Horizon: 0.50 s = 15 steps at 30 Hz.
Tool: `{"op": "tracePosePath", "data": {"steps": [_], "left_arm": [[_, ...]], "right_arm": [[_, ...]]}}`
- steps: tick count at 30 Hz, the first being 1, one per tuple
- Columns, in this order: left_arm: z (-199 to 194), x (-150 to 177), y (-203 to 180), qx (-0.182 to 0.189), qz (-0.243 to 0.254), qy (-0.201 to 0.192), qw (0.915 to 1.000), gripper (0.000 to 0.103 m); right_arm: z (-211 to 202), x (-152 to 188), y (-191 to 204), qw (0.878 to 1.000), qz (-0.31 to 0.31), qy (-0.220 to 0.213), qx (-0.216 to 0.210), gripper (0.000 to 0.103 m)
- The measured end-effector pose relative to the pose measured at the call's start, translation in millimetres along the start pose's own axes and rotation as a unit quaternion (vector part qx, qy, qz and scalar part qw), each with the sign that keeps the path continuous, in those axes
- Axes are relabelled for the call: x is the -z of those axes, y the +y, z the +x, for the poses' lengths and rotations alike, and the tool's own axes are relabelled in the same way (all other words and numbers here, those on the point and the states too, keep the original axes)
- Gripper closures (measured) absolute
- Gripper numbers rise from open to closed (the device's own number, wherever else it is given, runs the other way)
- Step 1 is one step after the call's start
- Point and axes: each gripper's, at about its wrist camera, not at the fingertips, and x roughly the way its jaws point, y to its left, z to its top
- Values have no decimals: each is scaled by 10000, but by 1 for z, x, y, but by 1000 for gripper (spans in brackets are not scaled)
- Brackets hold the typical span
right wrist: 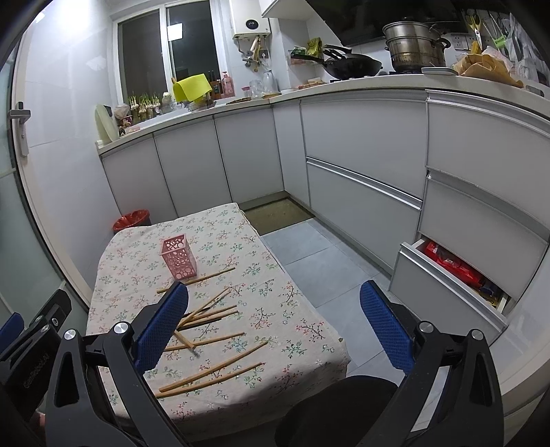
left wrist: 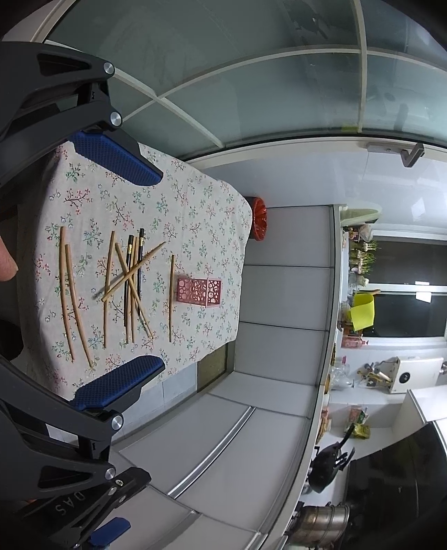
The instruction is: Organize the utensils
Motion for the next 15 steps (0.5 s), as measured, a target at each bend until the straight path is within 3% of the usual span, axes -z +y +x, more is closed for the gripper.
{"op": "tracePosePath", "data": {"steps": [15], "left_arm": [[4, 2, 4, -5, -6, 39, 10000, 7]], "right_arm": [[4, 5, -1, 10000, 34, 7, 57, 7]]}}
